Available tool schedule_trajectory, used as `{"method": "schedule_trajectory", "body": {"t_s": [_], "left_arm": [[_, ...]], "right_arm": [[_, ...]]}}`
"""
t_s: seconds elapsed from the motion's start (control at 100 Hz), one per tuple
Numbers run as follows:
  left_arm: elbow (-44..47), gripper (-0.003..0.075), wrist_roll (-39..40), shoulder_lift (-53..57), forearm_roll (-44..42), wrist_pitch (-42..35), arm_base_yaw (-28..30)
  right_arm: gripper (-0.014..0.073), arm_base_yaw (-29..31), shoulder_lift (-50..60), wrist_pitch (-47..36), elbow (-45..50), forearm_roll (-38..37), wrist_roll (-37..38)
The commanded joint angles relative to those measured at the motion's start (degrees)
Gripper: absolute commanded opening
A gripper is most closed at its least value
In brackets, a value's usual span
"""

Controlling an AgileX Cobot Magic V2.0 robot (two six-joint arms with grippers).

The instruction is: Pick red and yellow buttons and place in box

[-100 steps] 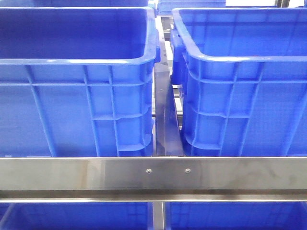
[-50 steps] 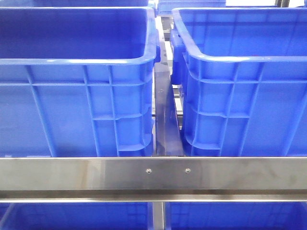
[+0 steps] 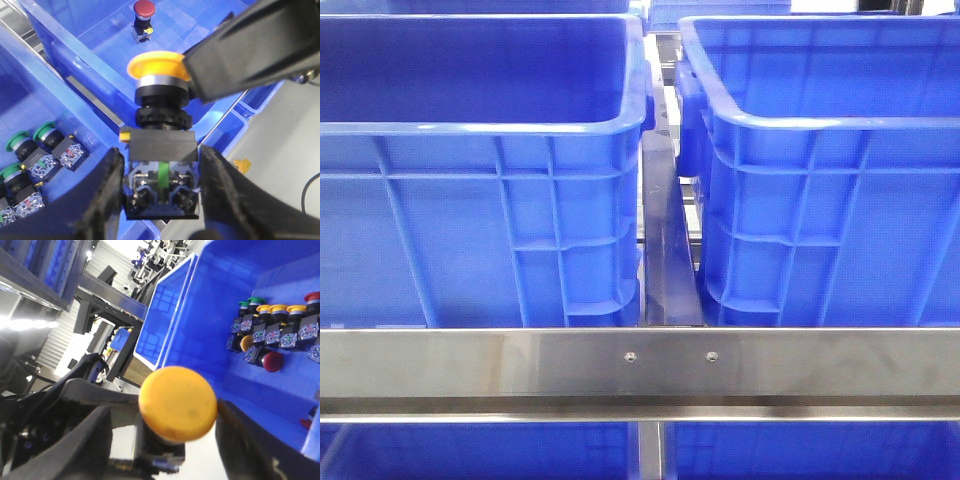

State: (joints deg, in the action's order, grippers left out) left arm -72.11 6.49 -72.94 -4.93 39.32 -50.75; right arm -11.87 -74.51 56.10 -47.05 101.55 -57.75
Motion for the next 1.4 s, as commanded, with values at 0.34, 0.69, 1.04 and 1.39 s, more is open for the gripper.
{"method": "schedule_trajectory", "body": {"t_s": [0.34, 0.69, 1.04, 1.39], "left_arm": [[-2.08, -0.0018, 0.36, 1.49, -0.14, -3.90, -0.33], [-2.08, 0.0323, 0.36, 1.49, 0.06, -3.18, -0.33], [-2.08, 0.0484, 0.36, 2.18, -0.23, -1.83, -0.33], [-1.45, 0.0484, 1.96, 6.43, -0.75, -0.40, 9.58]], "right_arm": [[0.0206, -1.33, -0.78, 1.70, -3.83, 8.01, -0.20], [0.0110, -1.33, -0.78, 1.46, -3.83, 8.01, -0.79], [0.0110, -0.80, -0.78, -0.86, -3.83, 8.01, -2.72], [0.0110, 8.13, 0.56, 1.39, -3.83, 8.01, -3.22]]}}
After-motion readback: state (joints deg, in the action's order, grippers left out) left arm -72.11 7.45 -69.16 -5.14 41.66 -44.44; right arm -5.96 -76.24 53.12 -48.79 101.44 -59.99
